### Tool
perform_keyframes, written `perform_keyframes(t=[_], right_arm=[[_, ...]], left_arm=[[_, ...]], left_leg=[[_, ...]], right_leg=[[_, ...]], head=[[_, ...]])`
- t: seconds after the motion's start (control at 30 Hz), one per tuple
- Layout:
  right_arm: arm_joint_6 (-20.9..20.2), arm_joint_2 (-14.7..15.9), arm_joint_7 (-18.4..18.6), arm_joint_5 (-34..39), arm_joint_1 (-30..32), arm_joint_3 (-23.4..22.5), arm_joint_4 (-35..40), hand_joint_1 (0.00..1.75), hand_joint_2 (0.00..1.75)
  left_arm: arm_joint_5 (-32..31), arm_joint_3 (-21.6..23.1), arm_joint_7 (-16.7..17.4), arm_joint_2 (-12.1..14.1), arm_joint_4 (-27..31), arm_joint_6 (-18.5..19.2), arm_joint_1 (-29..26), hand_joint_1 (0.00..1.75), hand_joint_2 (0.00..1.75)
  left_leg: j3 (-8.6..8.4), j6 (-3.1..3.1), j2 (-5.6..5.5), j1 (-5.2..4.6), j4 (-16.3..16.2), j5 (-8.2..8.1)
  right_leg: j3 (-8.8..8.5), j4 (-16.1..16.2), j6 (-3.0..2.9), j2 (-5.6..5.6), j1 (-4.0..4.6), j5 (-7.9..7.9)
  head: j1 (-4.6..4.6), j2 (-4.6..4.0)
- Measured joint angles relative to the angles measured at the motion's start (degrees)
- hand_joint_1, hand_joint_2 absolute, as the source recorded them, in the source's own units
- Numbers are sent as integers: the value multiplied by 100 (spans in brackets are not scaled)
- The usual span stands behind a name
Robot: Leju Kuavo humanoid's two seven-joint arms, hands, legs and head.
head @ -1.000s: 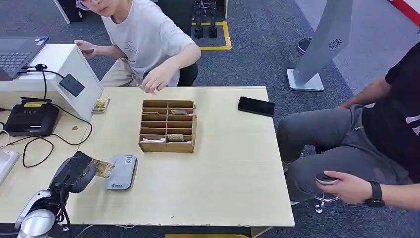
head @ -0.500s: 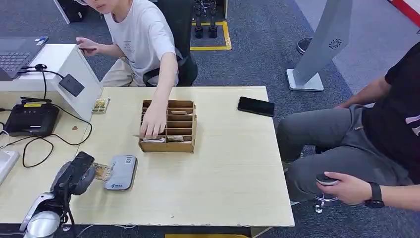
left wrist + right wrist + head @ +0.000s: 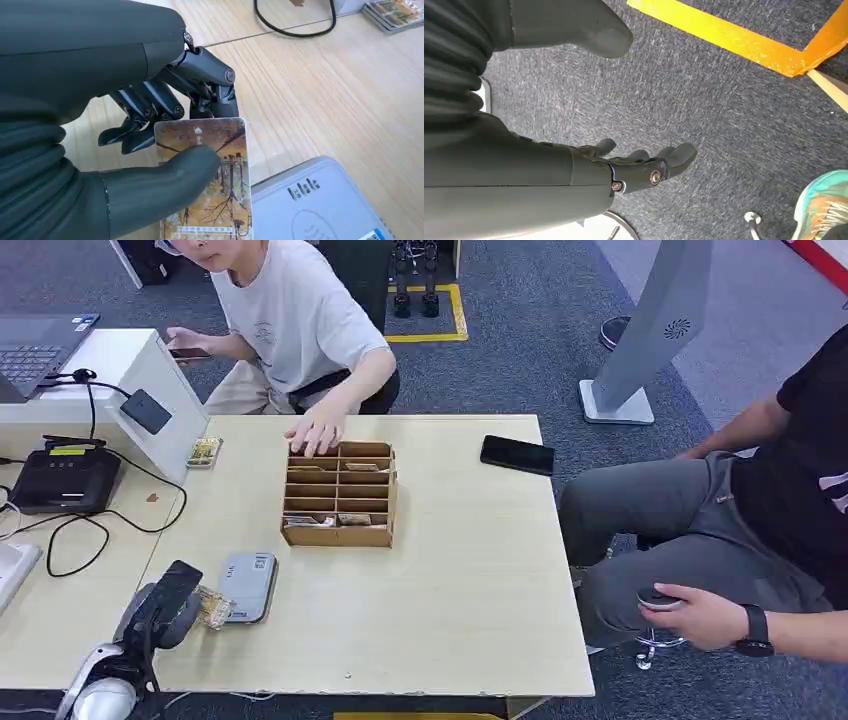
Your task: Pass the card to the sensor for recognition and then transmit it.
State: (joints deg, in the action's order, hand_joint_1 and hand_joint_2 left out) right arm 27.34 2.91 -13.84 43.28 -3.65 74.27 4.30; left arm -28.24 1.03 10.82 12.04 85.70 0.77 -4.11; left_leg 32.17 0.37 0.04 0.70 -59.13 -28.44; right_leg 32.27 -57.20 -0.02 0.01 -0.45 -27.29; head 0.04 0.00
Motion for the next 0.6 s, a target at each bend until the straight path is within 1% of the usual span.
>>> perform_keyframes(t=[0.33,0.6], right_arm=[[-2,26,0,48,-1,81,7,0,175],[-2,44,0,59,-1,83,7,0,175]], left_arm=[[-39,0,-20,-96,-88,24,-53,175,175],[-39,0,-22,-125,-105,24,-53,175,175]], left_leg=[[0,0,0,0,0,0],[-1,1,-1,0,0,2]], right_leg=[[0,0,0,-1,0,0],[-1,0,0,-3,0,0]], head=[[0,0],[0,0]])
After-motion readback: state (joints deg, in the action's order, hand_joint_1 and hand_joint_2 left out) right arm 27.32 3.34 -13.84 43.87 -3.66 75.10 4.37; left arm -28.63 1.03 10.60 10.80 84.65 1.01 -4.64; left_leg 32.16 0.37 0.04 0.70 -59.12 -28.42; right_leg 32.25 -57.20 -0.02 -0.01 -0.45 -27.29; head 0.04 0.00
